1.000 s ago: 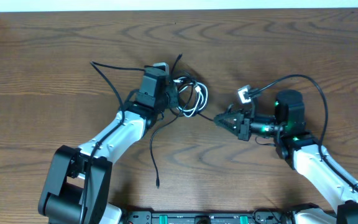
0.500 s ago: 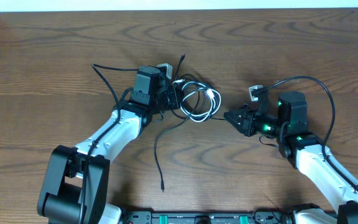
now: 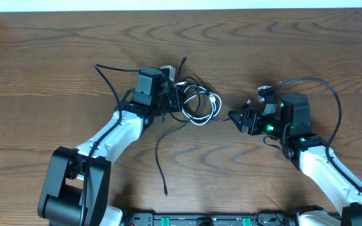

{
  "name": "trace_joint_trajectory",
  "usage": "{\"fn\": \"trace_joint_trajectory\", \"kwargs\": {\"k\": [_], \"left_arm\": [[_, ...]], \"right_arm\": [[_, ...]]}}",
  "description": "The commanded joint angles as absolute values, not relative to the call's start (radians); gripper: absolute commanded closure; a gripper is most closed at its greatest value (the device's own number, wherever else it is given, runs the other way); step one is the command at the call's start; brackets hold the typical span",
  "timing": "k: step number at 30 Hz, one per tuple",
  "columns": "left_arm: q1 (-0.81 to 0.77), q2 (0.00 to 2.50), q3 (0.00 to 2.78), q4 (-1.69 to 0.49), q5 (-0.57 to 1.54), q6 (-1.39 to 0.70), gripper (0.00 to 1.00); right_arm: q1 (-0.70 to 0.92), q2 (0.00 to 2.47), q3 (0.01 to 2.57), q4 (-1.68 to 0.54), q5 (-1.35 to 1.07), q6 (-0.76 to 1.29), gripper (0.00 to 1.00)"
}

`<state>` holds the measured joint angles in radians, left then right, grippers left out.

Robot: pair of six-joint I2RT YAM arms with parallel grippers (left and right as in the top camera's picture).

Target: Untangle cables

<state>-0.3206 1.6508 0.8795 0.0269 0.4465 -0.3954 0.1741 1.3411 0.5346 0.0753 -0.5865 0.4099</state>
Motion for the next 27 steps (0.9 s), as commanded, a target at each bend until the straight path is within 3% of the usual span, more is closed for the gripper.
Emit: {"fn": "trace_joint_trajectory", "kwargs": {"k": [1, 10, 27], "left_arm": [[-0.316, 1.638, 0.888, 0.031, 0.452, -0.386, 0.92], [-0.316, 1.638, 0.888, 0.031, 0.453, -0.403, 0.92], [-0.316, 1.638, 0.888, 0.043, 0.452, -0.406, 0.92]], "right_arm": [[0.172, 1.326, 0.544, 0.074, -0.562, 0.427, 0.29], [0.208, 1.326, 0.544, 0.075, -0.561, 0.441, 0.24], [0.211, 1.326, 0.563, 0.043, -0.521, 0.471, 0.25]]}}
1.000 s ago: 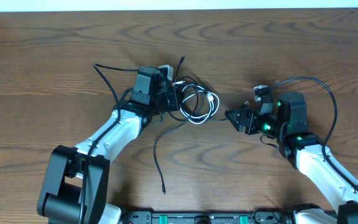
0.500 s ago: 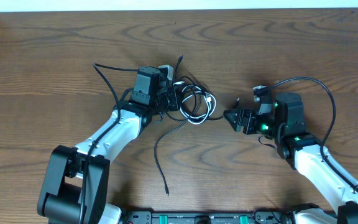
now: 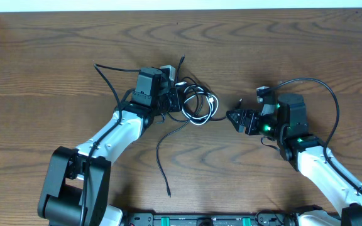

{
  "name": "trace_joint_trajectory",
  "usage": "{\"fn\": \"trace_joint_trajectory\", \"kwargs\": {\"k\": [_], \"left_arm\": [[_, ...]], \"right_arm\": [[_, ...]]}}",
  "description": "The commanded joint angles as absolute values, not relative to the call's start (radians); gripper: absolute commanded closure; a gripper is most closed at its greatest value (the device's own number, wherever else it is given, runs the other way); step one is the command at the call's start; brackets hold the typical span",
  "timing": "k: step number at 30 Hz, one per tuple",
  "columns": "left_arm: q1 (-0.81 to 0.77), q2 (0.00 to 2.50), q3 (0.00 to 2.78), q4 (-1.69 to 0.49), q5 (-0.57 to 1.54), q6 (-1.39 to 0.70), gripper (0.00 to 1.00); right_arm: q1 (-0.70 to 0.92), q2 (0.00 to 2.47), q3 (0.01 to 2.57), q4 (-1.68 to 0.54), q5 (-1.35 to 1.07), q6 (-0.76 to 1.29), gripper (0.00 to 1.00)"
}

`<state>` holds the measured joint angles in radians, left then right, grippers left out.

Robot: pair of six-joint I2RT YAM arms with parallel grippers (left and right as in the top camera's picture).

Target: Untangle cables

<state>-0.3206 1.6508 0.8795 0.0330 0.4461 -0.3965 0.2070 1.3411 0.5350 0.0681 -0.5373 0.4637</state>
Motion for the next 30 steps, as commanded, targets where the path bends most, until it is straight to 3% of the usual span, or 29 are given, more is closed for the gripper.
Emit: {"fn": "trace_joint_trajectory", "kwargs": {"k": [1, 6, 14, 21, 27, 30], "left_arm": [[-0.316, 1.638, 0.888, 0.043, 0.452, -0.406, 0.92], [-0.316, 1.638, 0.888, 0.051, 0.452, -0.451, 0.92], [-0.316, 1.638, 0.888, 0.051, 0.452, -0.459, 0.92], [-0.316, 1.638, 0.888, 0.054, 0.452, -0.460, 0.93], [-0.316, 1.638, 0.888, 0.063, 0.452, -0.541, 0.92], [-0.316, 1.638, 0.888, 0.086, 0.458, -0.532, 0.92]], "right_arm": [[0.211, 1.326, 0.569, 0.032, -0.521, 0.471, 0.25], [0.210, 1.326, 0.639, -0.114, -0.427, 0.471, 0.25], [0.207, 1.326, 0.651, -0.144, -0.416, 0.471, 0.18], [0.099, 1.326, 0.656, -0.197, -0.388, 0.475, 0.16], [0.060, 1.326, 0.657, -0.223, -0.480, 0.500, 0.01], [0.064, 1.326, 0.656, -0.225, -0.552, 0.490, 0.01]]}}
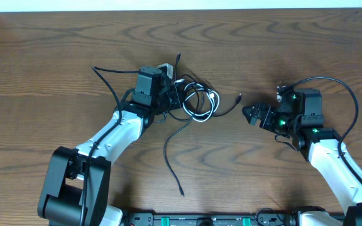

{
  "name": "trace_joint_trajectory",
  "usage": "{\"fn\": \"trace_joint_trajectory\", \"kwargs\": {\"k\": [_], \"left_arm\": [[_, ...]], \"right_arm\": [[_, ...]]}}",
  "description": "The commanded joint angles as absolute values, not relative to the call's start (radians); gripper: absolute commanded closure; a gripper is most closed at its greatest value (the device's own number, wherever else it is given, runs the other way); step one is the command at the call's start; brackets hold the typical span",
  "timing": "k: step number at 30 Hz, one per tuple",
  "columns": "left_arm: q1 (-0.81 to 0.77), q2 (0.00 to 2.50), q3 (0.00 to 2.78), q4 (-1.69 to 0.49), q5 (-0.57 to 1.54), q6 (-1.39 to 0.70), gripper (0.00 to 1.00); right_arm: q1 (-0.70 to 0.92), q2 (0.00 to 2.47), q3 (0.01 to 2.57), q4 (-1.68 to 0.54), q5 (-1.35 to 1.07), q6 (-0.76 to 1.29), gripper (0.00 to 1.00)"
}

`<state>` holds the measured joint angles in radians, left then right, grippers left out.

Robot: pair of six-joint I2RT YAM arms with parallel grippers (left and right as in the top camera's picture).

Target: Untangle cables

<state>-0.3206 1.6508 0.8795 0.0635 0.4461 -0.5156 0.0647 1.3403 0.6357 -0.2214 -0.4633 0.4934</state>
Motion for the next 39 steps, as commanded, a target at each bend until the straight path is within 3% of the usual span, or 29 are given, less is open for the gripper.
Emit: {"fn": "trace_joint_trajectory", "kwargs": {"k": [1, 3, 9, 20, 29, 32, 39], "left_arm": [[-0.316, 1.638, 0.888, 0.092, 0.457, -0.532, 0.92], [-0.316, 1.638, 0.888, 0.098, 0.456, -0.529, 0.93], [-0.320, 1.638, 0.888, 0.102, 0.464, -0.635, 0.92], [-0.324, 1.638, 0.888, 0.198, 0.716, -0.728, 0.92], [-0.329, 1.638, 0.888, 0.242, 0.805, -0.731, 0.93], [-0.329, 1.638, 0.888, 0.288, 0.891, -0.736, 0.92], [-0.337, 1.638, 0.888, 0.308, 0.952, -0.807, 0.92]], "right_arm": [[0.066, 1.326, 0.656, -0.226, -0.561, 0.489, 0.01], [0.070, 1.326, 0.656, -0.233, -0.577, 0.489, 0.01], [0.117, 1.328, 0.656, -0.217, -0.591, 0.654, 0.36], [0.316, 1.368, 0.656, -0.145, -0.289, 1.057, 0.47], [0.324, 1.410, 0.656, -0.047, -0.141, 1.084, 0.53], [0.326, 1.411, 0.656, -0.022, -0.141, 1.103, 0.60], [0.358, 1.411, 0.656, 0.013, -0.160, 1.200, 0.60]]}}
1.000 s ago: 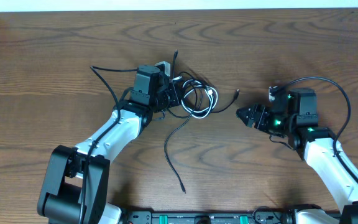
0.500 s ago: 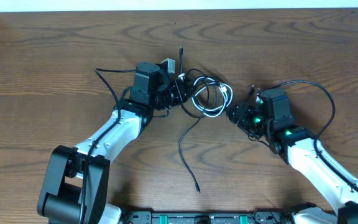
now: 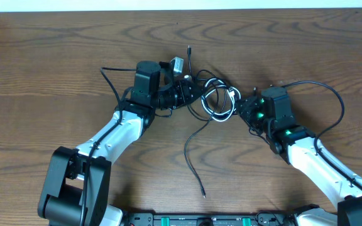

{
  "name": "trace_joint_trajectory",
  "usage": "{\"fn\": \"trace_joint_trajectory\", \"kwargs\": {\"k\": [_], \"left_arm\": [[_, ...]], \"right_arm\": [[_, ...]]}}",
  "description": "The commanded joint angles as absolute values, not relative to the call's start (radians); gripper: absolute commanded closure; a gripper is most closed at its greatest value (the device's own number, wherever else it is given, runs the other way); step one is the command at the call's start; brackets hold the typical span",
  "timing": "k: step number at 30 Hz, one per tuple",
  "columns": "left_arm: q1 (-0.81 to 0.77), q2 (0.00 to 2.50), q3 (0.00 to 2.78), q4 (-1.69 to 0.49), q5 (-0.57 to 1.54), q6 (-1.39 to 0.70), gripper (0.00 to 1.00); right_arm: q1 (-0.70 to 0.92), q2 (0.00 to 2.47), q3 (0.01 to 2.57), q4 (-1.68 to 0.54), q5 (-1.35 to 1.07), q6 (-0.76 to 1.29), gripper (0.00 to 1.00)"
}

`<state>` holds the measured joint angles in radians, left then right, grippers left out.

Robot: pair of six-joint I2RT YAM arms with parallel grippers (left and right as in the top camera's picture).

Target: Untangle cables

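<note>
A tangle of black and white cables [image 3: 211,100] lies mid-table, with a white coil [image 3: 222,105] on its right side. A white plug [image 3: 176,64] and a black cable end [image 3: 188,51] stick up at its back left. One long black tail [image 3: 190,157] runs from the tangle toward the front edge. My left gripper [image 3: 184,94] reaches into the tangle's left side and looks shut on the strands. My right gripper [image 3: 242,105] touches the coil's right edge; its jaws are hidden by the cables.
The brown wooden table [image 3: 55,50] stretches all round the tangle. The left arm's own black wire [image 3: 109,76] loops out to the left. Another black wire [image 3: 332,94] arcs over the right arm. A white wall strip runs along the far edge.
The left gripper and the whole tangle have shifted right. The right gripper has come left from a spot apart from the cables to the coil's right edge. The long tail's tip now lies further right.
At first the left gripper sat at the tangle's left and the right gripper close to its right side. The right gripper stayed near a thin black end, then stood further right with that end lying loose. Now both grippers meet at the tangle, which sits further right.
</note>
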<state>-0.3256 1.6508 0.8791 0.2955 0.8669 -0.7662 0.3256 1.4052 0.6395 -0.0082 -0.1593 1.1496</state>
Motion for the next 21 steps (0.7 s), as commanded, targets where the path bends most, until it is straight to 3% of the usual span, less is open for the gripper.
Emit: {"fn": "trace_joint_trajectory", "kwargs": {"k": [1, 4, 10, 14, 21], "left_arm": [[-0.341, 1.638, 0.888, 0.316, 0.958, -0.807, 0.92], [-0.348, 1.638, 0.888, 0.345, 0.957, -0.820, 0.92], [-0.348, 1.638, 0.888, 0.448, 0.976, -0.899, 0.92], [-0.332, 1.638, 0.888, 0.524, 1.037, -0.881, 0.92], [-0.239, 1.638, 0.888, 0.459, 1.036, -0.656, 0.92]], "right_arm": [[0.364, 1.411, 0.656, 0.028, -0.170, 1.200, 0.61], [0.380, 1.411, 0.656, 0.054, -0.188, 1.200, 0.67], [0.388, 1.430, 0.656, 0.015, -0.161, 1.187, 0.99], [0.386, 1.449, 0.656, -0.057, -0.021, 1.005, 0.99], [0.338, 1.440, 0.656, -0.136, 0.184, 0.761, 0.99]]}}
